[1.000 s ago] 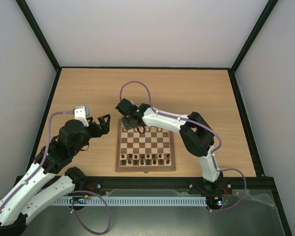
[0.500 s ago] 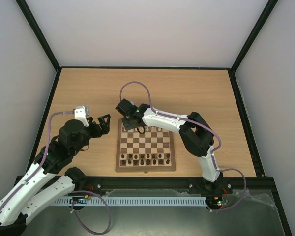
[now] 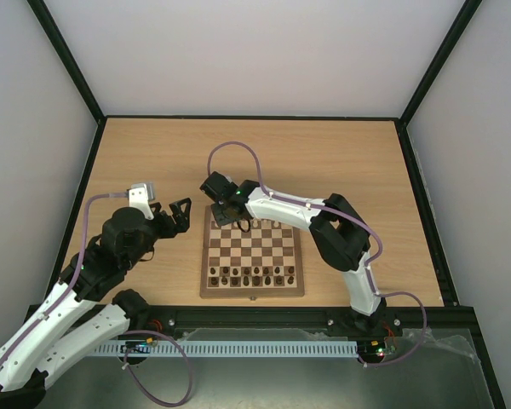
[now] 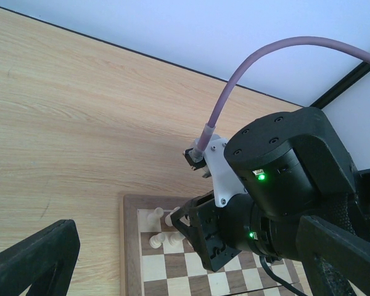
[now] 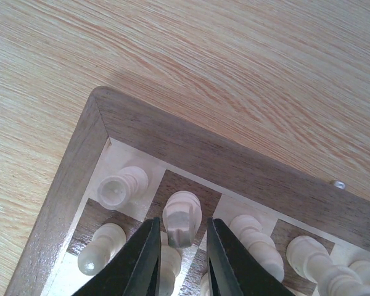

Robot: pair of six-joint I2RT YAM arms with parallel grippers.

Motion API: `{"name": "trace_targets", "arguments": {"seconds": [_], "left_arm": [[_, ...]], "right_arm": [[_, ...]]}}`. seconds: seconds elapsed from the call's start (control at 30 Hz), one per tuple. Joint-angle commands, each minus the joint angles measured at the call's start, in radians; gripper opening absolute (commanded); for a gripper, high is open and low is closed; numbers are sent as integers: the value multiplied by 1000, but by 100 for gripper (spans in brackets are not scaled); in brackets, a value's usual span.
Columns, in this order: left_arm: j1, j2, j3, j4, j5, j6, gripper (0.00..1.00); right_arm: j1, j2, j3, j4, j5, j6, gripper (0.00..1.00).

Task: Set up the chess pieces on the board
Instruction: Place the chess piece on the chessboard.

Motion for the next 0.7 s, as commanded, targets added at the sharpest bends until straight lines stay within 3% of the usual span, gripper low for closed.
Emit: {"name": "trace_targets", "arguments": {"seconds": [0.0, 0.4, 0.67], "left_arm": [[6, -5, 5, -5, -13, -1, 99], [6, 1, 16, -2, -16, -6, 99], [6, 22, 51, -2, -8, -9, 99]], "right_arm": [[7, 13, -3, -24, 6, -5, 24], [7, -105, -37, 29, -45, -27, 30], [7, -278, -117, 90, -73, -53, 49]]}}
